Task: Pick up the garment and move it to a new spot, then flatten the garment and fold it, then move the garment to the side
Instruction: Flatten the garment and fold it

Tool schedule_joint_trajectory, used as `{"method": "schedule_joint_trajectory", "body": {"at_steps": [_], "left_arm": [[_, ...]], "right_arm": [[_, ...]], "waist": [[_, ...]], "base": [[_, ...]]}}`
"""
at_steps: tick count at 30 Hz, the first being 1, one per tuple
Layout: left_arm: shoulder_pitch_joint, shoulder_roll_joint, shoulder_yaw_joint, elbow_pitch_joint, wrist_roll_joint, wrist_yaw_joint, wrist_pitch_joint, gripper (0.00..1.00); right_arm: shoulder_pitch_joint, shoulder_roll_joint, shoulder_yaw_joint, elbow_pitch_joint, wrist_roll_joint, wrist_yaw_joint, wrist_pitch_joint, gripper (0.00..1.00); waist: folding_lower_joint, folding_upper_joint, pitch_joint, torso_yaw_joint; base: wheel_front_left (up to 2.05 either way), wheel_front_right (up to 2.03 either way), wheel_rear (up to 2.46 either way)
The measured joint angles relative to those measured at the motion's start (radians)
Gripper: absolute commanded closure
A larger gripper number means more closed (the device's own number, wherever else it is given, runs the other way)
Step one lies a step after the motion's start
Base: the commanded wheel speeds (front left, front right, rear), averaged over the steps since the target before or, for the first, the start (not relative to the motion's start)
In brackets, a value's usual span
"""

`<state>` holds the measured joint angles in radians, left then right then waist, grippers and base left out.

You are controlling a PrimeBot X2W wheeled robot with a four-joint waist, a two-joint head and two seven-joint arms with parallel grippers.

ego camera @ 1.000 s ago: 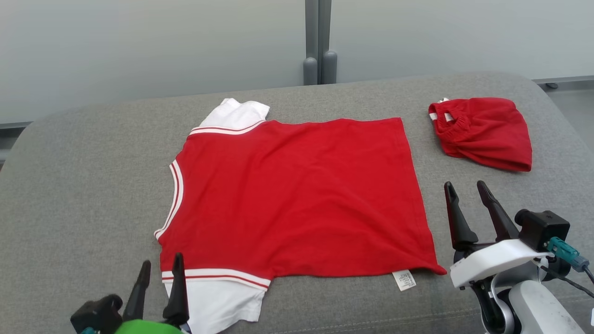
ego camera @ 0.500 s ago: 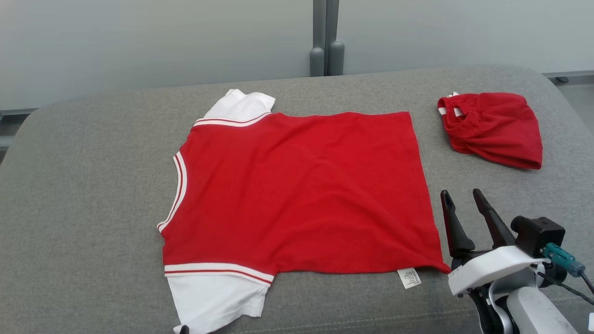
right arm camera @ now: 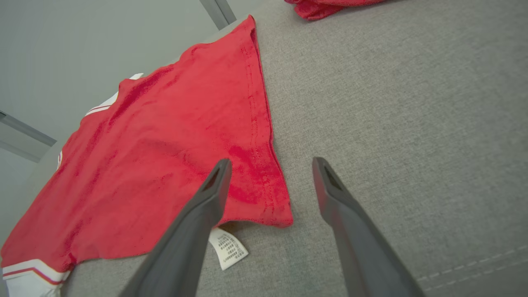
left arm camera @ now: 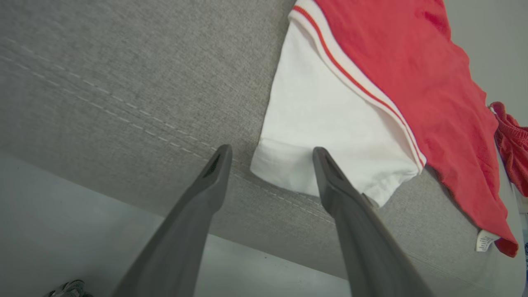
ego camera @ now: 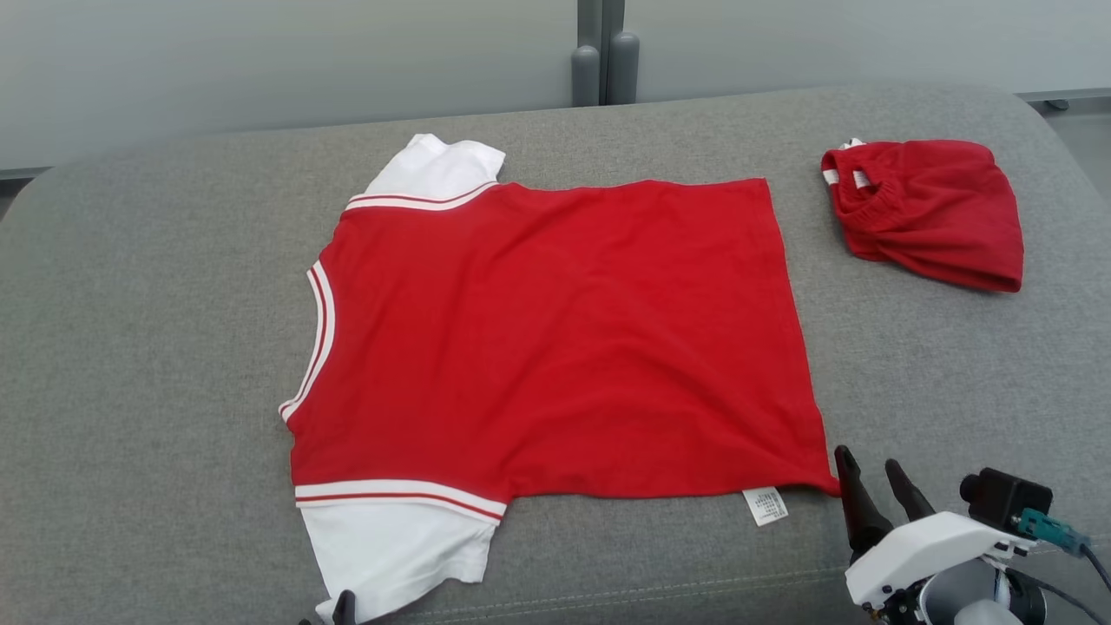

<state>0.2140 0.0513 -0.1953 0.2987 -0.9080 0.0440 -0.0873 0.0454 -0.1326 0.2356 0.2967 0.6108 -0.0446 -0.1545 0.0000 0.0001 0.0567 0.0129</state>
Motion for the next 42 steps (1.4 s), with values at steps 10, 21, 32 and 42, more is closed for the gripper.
{"method": "schedule_joint_trajectory", "body": {"at_steps": [10,21,32,42], "left_arm": [[-0.051,-0.001,-0.002,0.026,-0.016,-0.019,-0.003,0.00],[-0.089,-0.002,-0.021,0.073,-0.031,-0.041,-0.012,0.00],[-0.097,-0.001,-0.042,0.100,-0.099,-0.046,0.001,0.00],[-0.087,0.001,-0.105,0.112,-0.164,-0.063,0.084,0.00]], "right_arm": [[0.015,0.067,-0.078,0.069,0.187,0.018,0.056,0.00],[-0.028,0.067,-0.085,0.122,0.244,0.062,0.095,0.15],[-0.058,0.067,-0.070,0.147,0.252,0.088,0.113,0.16],[-0.070,0.067,-0.066,0.165,0.262,0.101,0.116,0.31]], "waist": [[0.0000,0.0000,0.047,0.012],[0.0000,0.0000,0.067,0.024],[0.0000,0.0000,0.074,0.024],[0.0000,0.0000,0.082,0.028]], "base": [[0.00,0.00,0.00],[0.00,0.00,0.00],[0.00,0.00,0.00],[0.00,0.00,0.00]]}}
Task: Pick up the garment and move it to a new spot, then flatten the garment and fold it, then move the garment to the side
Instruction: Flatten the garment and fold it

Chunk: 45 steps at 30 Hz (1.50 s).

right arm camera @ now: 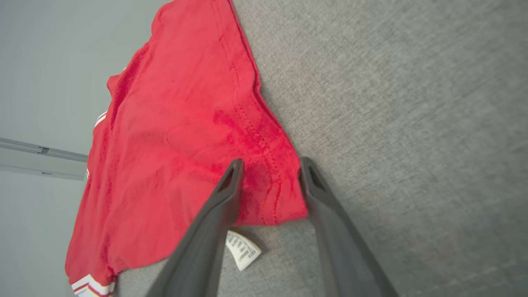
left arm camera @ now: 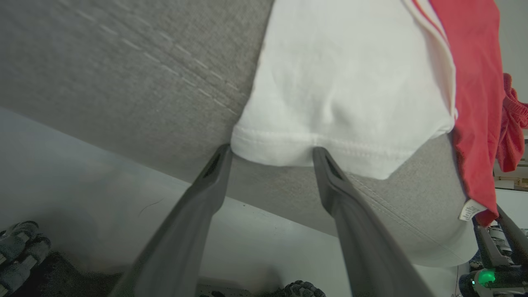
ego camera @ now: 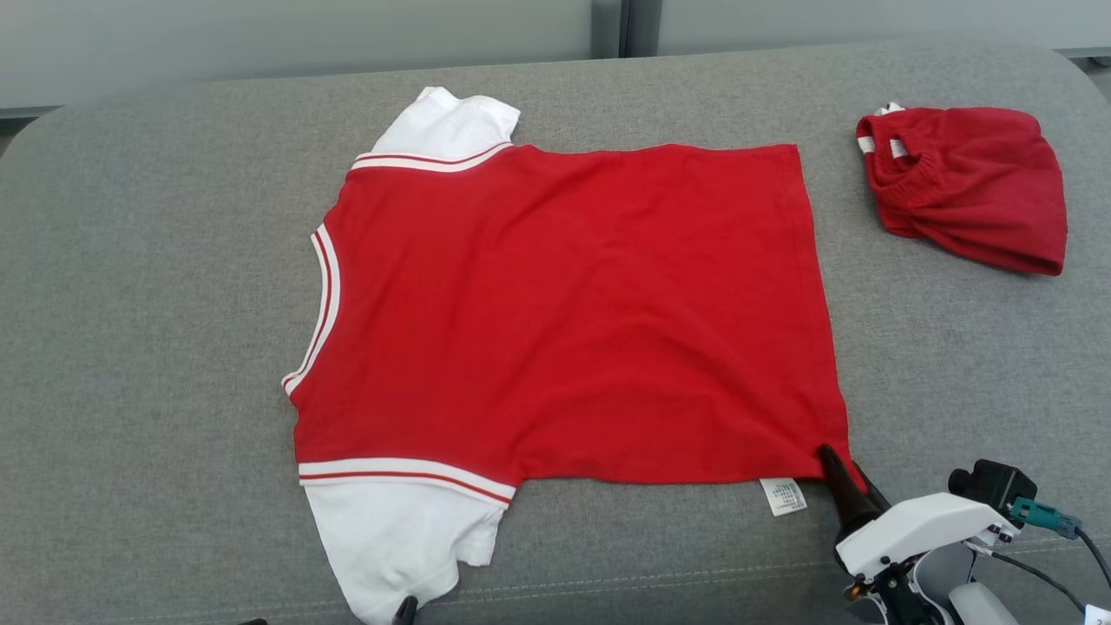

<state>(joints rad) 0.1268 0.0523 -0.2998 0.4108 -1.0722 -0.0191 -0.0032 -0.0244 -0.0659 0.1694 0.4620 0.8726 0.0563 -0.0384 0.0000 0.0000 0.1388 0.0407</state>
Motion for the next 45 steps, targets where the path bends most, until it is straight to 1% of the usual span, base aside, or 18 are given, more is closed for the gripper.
{"method": "schedule_joint_trajectory", "body": {"at_steps": [2,3,4,6,7,8,9,10,11,12,13,18,26,30,36,39,45], "left_arm": [[0.000,-0.004,-0.009,-0.001,-0.001,-0.008,0.008,0.00],[0.000,-0.004,-0.008,-0.002,-0.008,-0.008,0.008,0.00],[0.000,-0.004,-0.007,-0.002,-0.015,-0.008,0.008,0.07],[-0.001,-0.004,-0.005,-0.002,-0.016,-0.008,0.006,0.29],[-0.001,-0.004,-0.002,-0.002,-0.016,-0.008,0.001,0.35],[-0.002,-0.004,0.000,-0.002,-0.016,-0.008,0.001,0.44],[-0.002,-0.004,0.002,-0.002,-0.016,-0.008,-0.001,0.53],[-0.003,-0.004,0.002,-0.002,-0.016,-0.008,-0.005,0.59],[-0.003,-0.004,0.002,-0.003,-0.016,-0.008,-0.008,0.73],[-0.003,-0.004,0.003,-0.003,-0.015,-0.008,-0.010,0.91],[-0.003,-0.004,0.002,-0.005,-0.014,-0.009,-0.012,1.00],[-0.004,-0.004,0.001,-0.021,-0.007,-0.019,-0.025,1.00],[-0.047,0.000,0.016,-0.116,0.029,-0.041,-0.077,1.00],[-0.052,0.002,0.028,-0.166,0.031,-0.051,-0.096,1.00],[-0.057,0.010,0.040,-0.235,0.032,-0.053,-0.119,1.00],[-0.057,0.019,0.045,-0.270,0.038,-0.061,-0.134,1.00],[-0.066,0.028,0.069,-0.326,0.039,-0.070,-0.170,1.00]], "right_arm": [[-0.007,0.000,0.002,0.005,0.000,0.005,0.005,0.39],[-0.009,0.000,0.003,0.006,0.000,0.006,0.005,0.49],[-0.010,0.000,0.003,0.008,0.001,0.006,0.006,0.53],[-0.011,0.000,0.005,0.014,0.003,0.007,0.006,0.64],[-0.012,0.000,0.007,0.016,0.004,0.009,0.006,0.67],[-0.014,0.000,0.009,0.019,0.005,0.013,0.006,0.71],[-0.016,0.000,0.010,0.021,0.008,0.014,0.006,0.78],[-0.017,0.000,0.011,0.023,0.009,0.014,0.006,0.84],[-0.019,0.001,0.013,0.025,0.009,0.014,0.006,0.95],[-0.021,0.001,0.015,0.027,0.009,0.017,0.006,1.00],[-0.022,0.001,0.017,0.030,0.009,0.017,0.006,1.00],[-0.028,0.002,0.020,0.035,0.009,0.023,0.006,1.00],[-0.028,0.002,0.020,0.038,0.020,0.032,0.005,1.00],[-0.030,0.003,0.010,0.025,0.042,0.040,-0.004,1.00],[-0.032,0.001,0.001,-0.009,0.048,0.046,-0.006,1.00],[-0.032,-0.001,-0.012,-0.030,0.070,0.049,-0.006,1.00],[-0.033,0.004,-0.048,-0.058,0.174,0.052,0.023,1.00]], "waist": [[0.0000,0.0000,0.001,0.001],[0.0000,0.0000,0.002,0.001],[0.0000,0.0000,0.002,0.002],[0.0000,0.0000,0.003,0.002],[0.0000,0.0000,0.003,0.002],[0.0000,0.0000,0.003,0.002],[0.0000,0.0000,0.003,0.002],[0.0000,0.0000,0.003,0.001],[0.0000,0.0000,0.003,0.001],[0.0000,0.0000,0.003,0.000],[0.0000,0.0000,0.003,0.000],[0.0000,0.0000,0.003,-0.001],[0.0000,0.0000,0.000,0.004],[0.0000,0.0000,-0.003,0.006],[0.0000,0.0000,-0.010,0.001],[0.0000,0.0000,-0.012,-0.003],[0.0000,0.0000,-0.025,-0.008]], "base": [[0.00,0.00,0.00],[0.00,0.00,0.00],[0.00,0.00,0.00],[0.00,0.00,0.00],[0.00,0.00,0.00],[0.00,0.00,0.00],[0.00,0.00,0.00],[0.00,0.00,0.00],[0.00,0.00,0.00],[0.00,0.00,0.00],[0.00,0.00,0.00],[0.00,0.00,0.00],[0.00,0.00,0.00],[0.00,0.00,0.00],[0.00,0.00,0.00],[0.00,0.00,0.00],[0.00,0.00,0.00]]}}
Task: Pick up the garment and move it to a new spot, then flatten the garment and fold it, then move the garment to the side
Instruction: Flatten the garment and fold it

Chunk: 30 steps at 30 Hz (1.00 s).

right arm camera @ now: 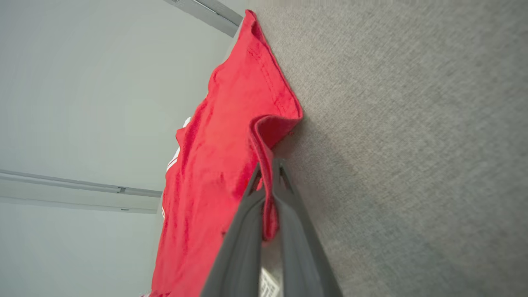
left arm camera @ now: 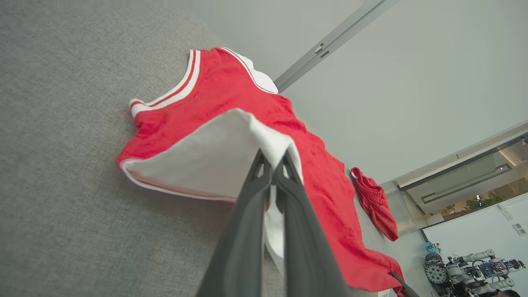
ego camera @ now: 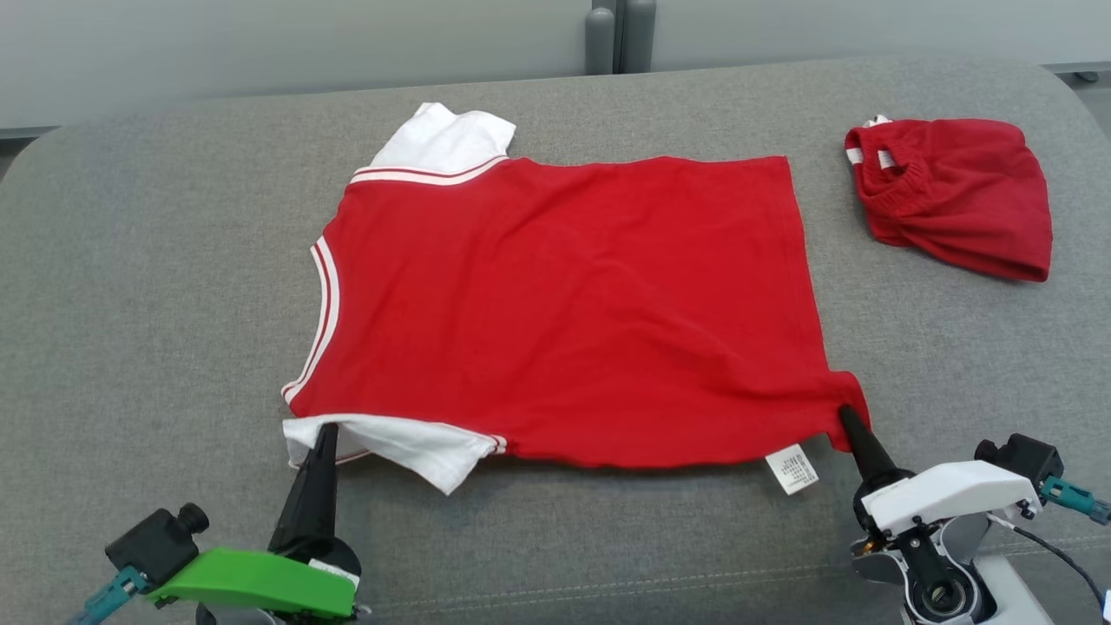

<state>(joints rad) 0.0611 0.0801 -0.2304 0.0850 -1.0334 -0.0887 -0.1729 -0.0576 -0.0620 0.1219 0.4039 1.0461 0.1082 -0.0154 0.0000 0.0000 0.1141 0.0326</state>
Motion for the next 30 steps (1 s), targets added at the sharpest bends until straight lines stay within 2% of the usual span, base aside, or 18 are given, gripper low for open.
{"method": "schedule_joint_trajectory", "body": {"at_steps": [3,7,9,13,19,20,24,30], "left_arm": [[-0.021,0.000,0.004,-0.024,0.005,0.000,-0.009,1.00],[-0.046,0.006,-0.008,-0.026,0.024,0.000,-0.008,1.00],[-0.069,0.010,-0.017,-0.018,0.046,-0.002,-0.004,1.00],[-0.147,0.009,-0.023,0.012,0.056,-0.003,-0.003,1.00],[-0.267,0.009,-0.016,0.092,0.072,0.012,0.008,1.00],[-0.303,0.008,-0.016,0.124,0.081,0.024,0.014,1.00],[-0.370,0.008,-0.026,0.193,0.119,0.047,0.032,1.00],[-0.464,0.004,-0.040,0.281,0.138,0.063,0.040,1.00]], "right_arm": [[-0.001,0.001,-0.023,-0.014,0.074,0.000,0.044,1.00],[-0.021,0.001,-0.024,-0.011,0.091,-0.006,0.085,1.00],[-0.043,0.001,-0.021,-0.001,0.091,-0.026,0.109,1.00],[-0.102,0.000,-0.033,0.020,0.109,-0.079,0.158,1.00],[-0.214,0.002,-0.086,0.056,0.189,-0.192,0.226,1.00],[-0.258,0.003,-0.101,0.065,0.224,-0.228,0.250,1.00],[-0.342,0.006,-0.109,0.097,0.237,-0.242,0.265,1.00],[-0.434,0.005,-0.083,0.174,0.195,-0.242,0.276,1.00]], "waist": [[0.0000,0.0000,-0.010,-0.001],[0.0000,0.0000,-0.013,-0.002],[0.0000,0.0000,-0.013,-0.003],[0.0000,0.0000,-0.007,-0.004],[0.0000,0.0000,0.010,-0.011],[0.0000,0.0000,0.018,-0.015],[0.0000,0.0000,0.039,-0.026],[0.0000,0.0000,0.081,-0.042]], "base": [[0.00,0.00,0.00],[0.00,0.00,0.00],[0.00,0.00,0.00],[0.00,0.00,0.00],[0.00,0.00,0.00],[0.00,0.00,0.00],[0.00,0.00,0.00],[0.00,0.00,0.00]]}}
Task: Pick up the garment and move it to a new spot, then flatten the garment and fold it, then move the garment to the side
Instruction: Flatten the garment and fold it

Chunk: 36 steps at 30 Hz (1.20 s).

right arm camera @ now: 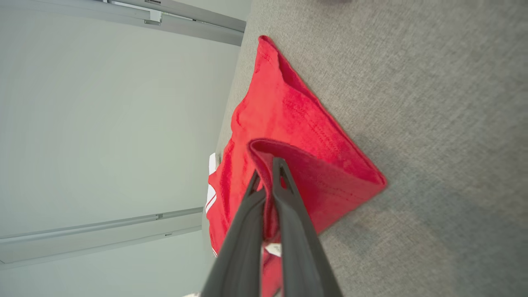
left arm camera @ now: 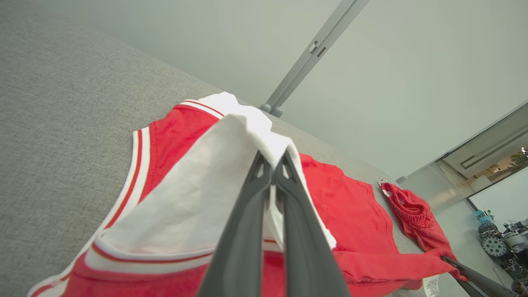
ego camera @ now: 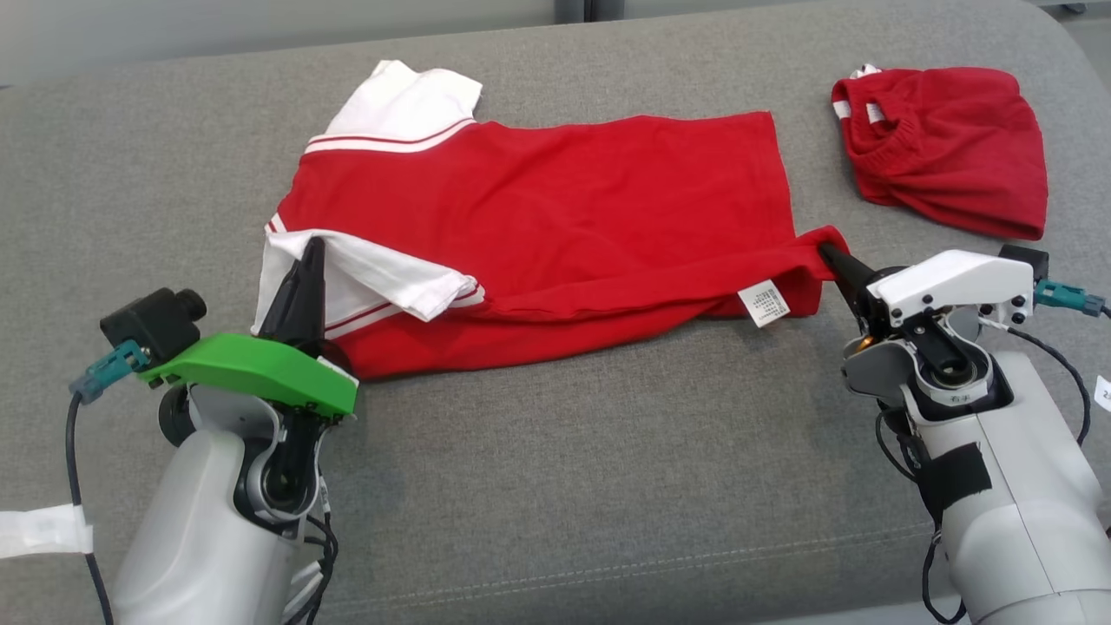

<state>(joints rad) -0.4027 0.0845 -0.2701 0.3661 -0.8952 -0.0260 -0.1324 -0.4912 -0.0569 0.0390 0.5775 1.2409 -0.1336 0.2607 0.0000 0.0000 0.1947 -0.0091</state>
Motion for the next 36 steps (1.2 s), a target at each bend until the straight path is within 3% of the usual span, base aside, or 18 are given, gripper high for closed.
{"method": "schedule_joint_trajectory", "body": {"at_steps": [2,3,4,5,6,7,8,9,10,20,26,36], "left_arm": [[-0.012,-0.001,-0.001,0.015,0.006,0.000,0.000,1.00],[-0.021,-0.001,-0.002,0.026,0.012,0.000,0.000,1.00],[-0.030,-0.003,-0.002,0.039,0.015,0.000,-0.001,1.00],[-0.039,-0.005,-0.001,0.050,0.018,0.000,-0.002,0.90],[-0.048,-0.007,-0.001,0.061,0.019,0.000,-0.007,0.70],[-0.058,-0.009,0.000,0.072,0.019,0.000,-0.014,0.62],[-0.066,-0.011,0.001,0.081,0.019,0.000,-0.019,0.43],[-0.074,-0.012,0.002,0.089,0.019,0.000,-0.022,0.11],[-0.081,-0.013,0.002,0.098,0.019,-0.001,-0.028,0.00],[-0.130,-0.016,0.022,0.173,0.019,-0.029,-0.073,0.00],[-0.143,-0.021,0.023,0.177,0.019,-0.059,-0.089,0.00],[-0.081,-0.030,-0.011,0.184,0.020,-0.081,-0.108,0.00]], "right_arm": [[-0.010,0.000,0.000,0.013,-0.013,0.000,-0.001,1.00],[-0.020,0.000,-0.001,0.025,-0.020,0.000,-0.006,0.94],[-0.030,0.000,-0.005,0.036,-0.020,0.000,-0.007,0.74],[-0.042,0.000,-0.011,0.045,-0.020,0.000,-0.015,0.65],[-0.053,0.000,-0.020,0.054,-0.018,0.000,-0.020,0.45],[-0.065,0.000,-0.031,0.064,-0.012,0.000,-0.022,0.09],[-0.076,0.000,-0.042,0.078,-0.004,0.000,-0.022,0.00],[-0.084,0.000,-0.051,0.093,0.001,0.000,-0.023,0.00],[-0.090,0.000,-0.058,0.109,0.003,0.000,-0.024,0.00],[-0.155,-0.002,-0.004,0.155,-0.020,0.000,0.006,0.00],[-0.167,-0.047,-0.017,0.129,-0.031,0.002,-0.007,0.00],[-0.114,-0.147,0.034,0.068,-0.174,0.100,-0.129,0.00]], "waist": [[0.0000,0.0000,0.007,-0.002],[0.0000,0.0000,0.014,-0.004],[0.0000,0.0000,0.021,-0.006],[0.0000,0.0000,0.027,-0.008],[0.0000,0.0000,0.033,-0.009],[0.0000,0.0000,0.038,-0.010],[0.0000,0.0000,0.041,-0.011],[0.0000,0.0000,0.044,-0.011],[0.0000,0.0000,0.046,-0.011],[0.0000,0.0000,0.046,-0.014],[0.0000,0.0000,0.037,-0.023],[0.0000,0.0000,-0.010,-0.017]], "base": [[0.00,0.00,0.00],[0.00,0.00,0.00],[0.00,0.00,0.00],[0.00,0.00,0.00],[0.00,0.00,0.00],[0.00,0.00,0.00],[0.00,0.00,0.00],[0.00,0.00,0.00],[0.00,0.00,0.00],[0.00,0.00,0.00],[0.00,0.00,0.00],[0.00,0.00,0.00]]}}
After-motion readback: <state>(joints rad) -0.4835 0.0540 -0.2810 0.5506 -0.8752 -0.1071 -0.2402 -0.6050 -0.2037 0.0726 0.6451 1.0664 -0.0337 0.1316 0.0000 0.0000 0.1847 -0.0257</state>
